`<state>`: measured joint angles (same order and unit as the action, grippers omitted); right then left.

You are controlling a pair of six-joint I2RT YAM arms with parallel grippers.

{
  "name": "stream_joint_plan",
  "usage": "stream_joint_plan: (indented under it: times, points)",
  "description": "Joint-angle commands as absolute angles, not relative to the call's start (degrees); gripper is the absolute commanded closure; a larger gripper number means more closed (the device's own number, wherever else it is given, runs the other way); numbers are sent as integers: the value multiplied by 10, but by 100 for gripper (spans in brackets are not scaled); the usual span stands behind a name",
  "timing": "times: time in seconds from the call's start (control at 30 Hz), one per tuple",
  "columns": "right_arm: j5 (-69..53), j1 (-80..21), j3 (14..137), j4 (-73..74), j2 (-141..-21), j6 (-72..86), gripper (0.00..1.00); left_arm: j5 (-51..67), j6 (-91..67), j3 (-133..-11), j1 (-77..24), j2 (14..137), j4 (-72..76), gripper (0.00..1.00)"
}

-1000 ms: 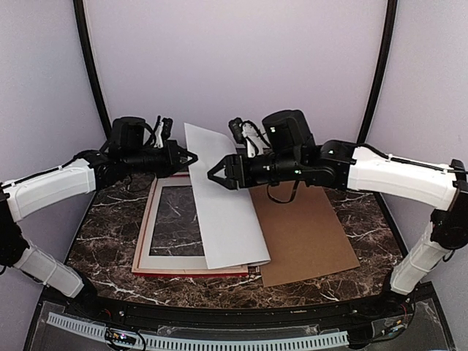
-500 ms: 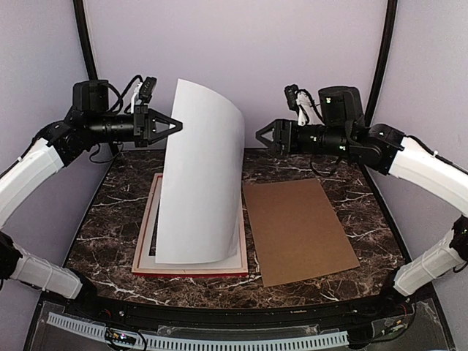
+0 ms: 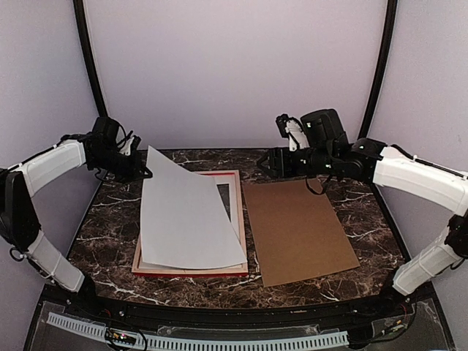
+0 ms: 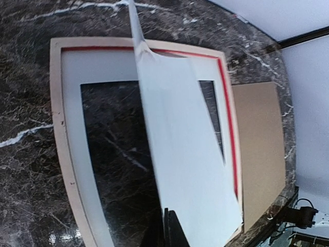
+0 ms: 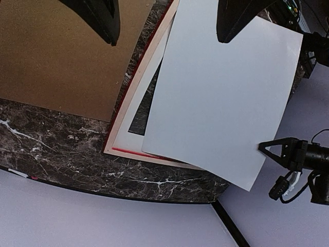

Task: Put the photo into the frame
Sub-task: Place the photo on the mat board.

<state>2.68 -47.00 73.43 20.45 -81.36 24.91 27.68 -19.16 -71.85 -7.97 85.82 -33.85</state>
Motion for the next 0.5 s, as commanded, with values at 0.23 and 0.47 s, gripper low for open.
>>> stream_joint_plan:
  times: [0.23,0.47]
  points:
    - [33,-465,713,173,-839,235,35,135,-85,-784,-76,1001,-395,100]
    - [35,-465,709,170,-858,230,35,149,-77,-745,-76,957,-341,100]
